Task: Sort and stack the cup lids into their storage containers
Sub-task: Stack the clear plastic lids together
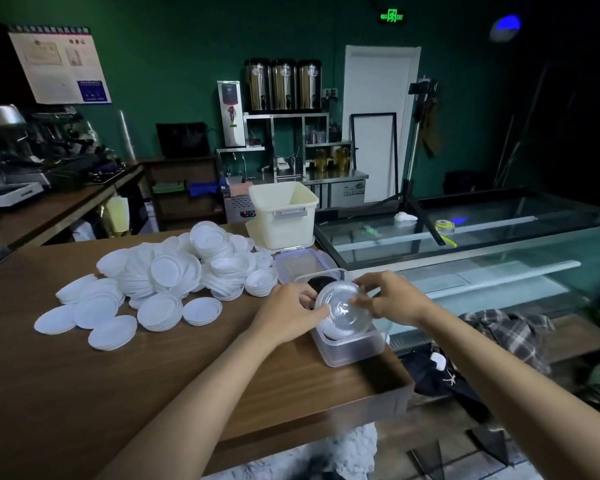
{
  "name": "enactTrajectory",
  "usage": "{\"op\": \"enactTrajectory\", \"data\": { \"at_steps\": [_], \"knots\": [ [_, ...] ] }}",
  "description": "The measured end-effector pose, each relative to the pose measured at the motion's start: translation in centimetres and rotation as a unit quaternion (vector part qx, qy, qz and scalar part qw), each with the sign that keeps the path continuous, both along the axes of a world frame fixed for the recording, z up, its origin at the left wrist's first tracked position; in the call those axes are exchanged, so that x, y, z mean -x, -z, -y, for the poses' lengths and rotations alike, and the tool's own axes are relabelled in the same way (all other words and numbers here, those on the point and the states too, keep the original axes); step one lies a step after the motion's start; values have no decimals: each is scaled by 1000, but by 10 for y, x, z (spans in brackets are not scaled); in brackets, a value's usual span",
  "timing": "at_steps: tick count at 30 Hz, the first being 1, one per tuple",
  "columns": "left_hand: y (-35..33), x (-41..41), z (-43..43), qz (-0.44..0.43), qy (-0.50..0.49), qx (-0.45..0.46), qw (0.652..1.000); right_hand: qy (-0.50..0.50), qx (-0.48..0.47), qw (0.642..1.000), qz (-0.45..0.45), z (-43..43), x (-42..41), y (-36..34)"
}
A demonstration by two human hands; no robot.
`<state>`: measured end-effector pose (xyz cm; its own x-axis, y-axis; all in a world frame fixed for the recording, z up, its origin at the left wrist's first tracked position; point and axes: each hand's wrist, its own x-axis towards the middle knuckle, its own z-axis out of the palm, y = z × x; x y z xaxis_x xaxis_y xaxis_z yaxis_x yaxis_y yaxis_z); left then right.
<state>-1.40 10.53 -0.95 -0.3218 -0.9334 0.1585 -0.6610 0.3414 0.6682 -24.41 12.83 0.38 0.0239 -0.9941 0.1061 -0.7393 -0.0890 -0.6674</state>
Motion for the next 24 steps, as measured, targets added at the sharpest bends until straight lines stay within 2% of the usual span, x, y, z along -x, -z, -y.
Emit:
{"op": "enactTrajectory", "data": {
  "at_steps": [5, 11, 17, 24],
  "knots": [
    [0, 2, 9, 66, 12, 6, 998, -46, -36, 993, -100, 6, -2, -4],
    [6, 6, 20, 102, 42, 16, 994, -43, -82, 981, -171, 13, -8, -9],
    [10, 6, 24, 126, 67, 9, 990, -48, -107, 970, -213, 15, -15, -9],
    [8, 9, 20, 133, 53, -3, 990, -41, -139, 969, -202, 15, -23, -4]
  ]
}}
